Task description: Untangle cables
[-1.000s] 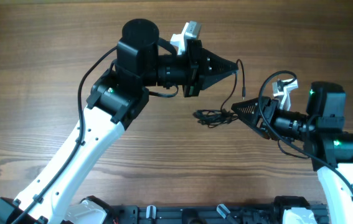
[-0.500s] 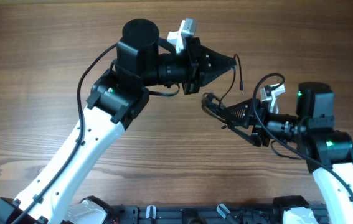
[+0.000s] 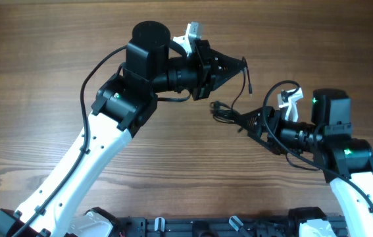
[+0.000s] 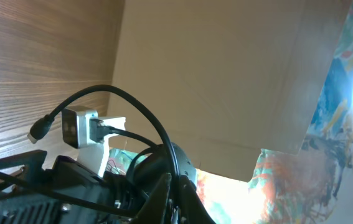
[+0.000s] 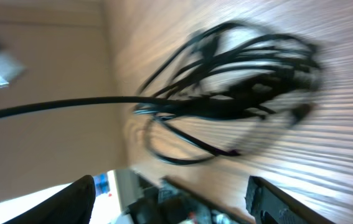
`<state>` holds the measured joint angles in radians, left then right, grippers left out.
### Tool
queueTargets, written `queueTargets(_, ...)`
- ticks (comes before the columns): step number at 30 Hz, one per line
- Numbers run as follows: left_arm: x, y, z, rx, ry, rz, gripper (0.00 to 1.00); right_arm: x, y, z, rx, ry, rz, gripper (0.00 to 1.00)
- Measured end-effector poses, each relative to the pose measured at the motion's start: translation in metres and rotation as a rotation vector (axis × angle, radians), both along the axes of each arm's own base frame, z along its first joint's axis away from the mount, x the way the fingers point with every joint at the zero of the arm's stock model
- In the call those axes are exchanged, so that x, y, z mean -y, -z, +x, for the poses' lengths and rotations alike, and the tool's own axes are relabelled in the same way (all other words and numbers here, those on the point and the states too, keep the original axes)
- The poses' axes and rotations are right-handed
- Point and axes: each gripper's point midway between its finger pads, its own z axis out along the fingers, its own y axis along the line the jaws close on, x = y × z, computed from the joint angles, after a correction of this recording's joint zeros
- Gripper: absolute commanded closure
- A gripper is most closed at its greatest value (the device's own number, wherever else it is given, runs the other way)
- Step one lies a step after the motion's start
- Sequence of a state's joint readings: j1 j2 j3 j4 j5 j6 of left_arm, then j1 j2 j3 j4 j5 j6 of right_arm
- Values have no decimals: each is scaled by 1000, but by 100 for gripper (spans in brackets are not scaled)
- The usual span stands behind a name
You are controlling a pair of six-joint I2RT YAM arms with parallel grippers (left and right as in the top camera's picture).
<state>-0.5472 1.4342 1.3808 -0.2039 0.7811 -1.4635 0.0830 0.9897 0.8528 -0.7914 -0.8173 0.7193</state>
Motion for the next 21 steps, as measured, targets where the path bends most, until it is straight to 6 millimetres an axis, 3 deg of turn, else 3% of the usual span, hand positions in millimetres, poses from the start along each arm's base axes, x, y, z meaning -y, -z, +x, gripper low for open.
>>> queueTargets(12,-1,1,4,4,-25,6,96,-8,11,-6,-159,29,40,24)
queueTargets(18,-2,1,5,5,-32,7,96,-3,12,8,-174,120,32,23)
queueTargets(21,-2,1,6,5,-33,7,96,4,21,16,-186,175,-9,34)
